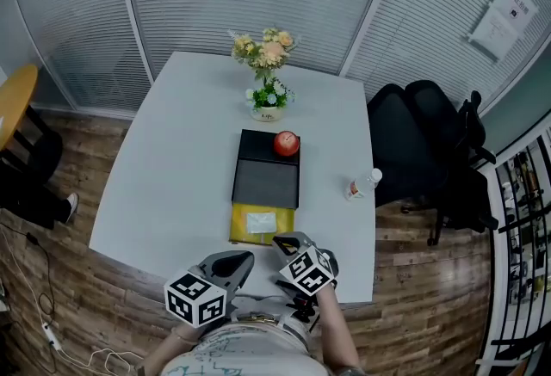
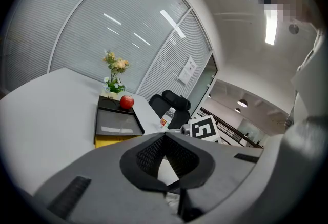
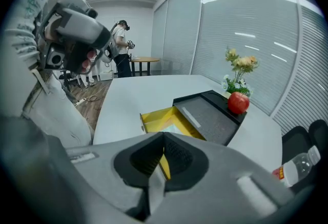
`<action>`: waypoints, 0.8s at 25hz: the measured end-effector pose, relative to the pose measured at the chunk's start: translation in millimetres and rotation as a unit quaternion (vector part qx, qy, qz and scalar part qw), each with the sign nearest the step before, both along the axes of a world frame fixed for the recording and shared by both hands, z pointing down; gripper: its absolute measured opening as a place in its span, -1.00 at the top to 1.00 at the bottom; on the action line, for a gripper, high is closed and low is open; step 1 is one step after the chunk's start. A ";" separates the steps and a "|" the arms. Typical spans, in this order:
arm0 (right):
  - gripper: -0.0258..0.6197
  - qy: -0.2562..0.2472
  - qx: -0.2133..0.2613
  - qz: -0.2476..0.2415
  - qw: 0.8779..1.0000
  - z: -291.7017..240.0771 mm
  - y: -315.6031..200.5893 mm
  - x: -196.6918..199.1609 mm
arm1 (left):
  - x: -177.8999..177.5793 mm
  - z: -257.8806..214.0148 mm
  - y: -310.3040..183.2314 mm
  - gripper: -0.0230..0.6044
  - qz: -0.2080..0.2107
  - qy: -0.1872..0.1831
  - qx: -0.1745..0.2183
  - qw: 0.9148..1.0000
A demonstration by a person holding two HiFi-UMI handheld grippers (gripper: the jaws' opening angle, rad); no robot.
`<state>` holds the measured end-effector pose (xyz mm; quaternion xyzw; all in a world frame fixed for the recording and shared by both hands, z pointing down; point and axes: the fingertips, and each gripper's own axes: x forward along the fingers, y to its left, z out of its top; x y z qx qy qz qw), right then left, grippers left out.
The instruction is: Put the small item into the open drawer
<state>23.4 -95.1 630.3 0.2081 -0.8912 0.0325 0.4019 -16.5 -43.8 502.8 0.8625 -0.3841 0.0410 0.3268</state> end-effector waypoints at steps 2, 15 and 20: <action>0.91 0.003 0.011 -0.014 1.000 -1.5 3.2 -0.8 | 0.8 -0.2 -0.5 0.94 -0.001 0.002 0.001 1.000; 0.91 -0.016 0.030 -0.016 0.999 -12.7 18.1 -2.1 | 6.7 1.1 1.0 0.94 0.002 0.011 -0.006 1.000; 0.91 -0.021 0.031 -0.016 0.999 -18.1 24.7 -0.2 | 3.3 4.5 -0.1 0.94 -0.007 0.011 -0.007 1.000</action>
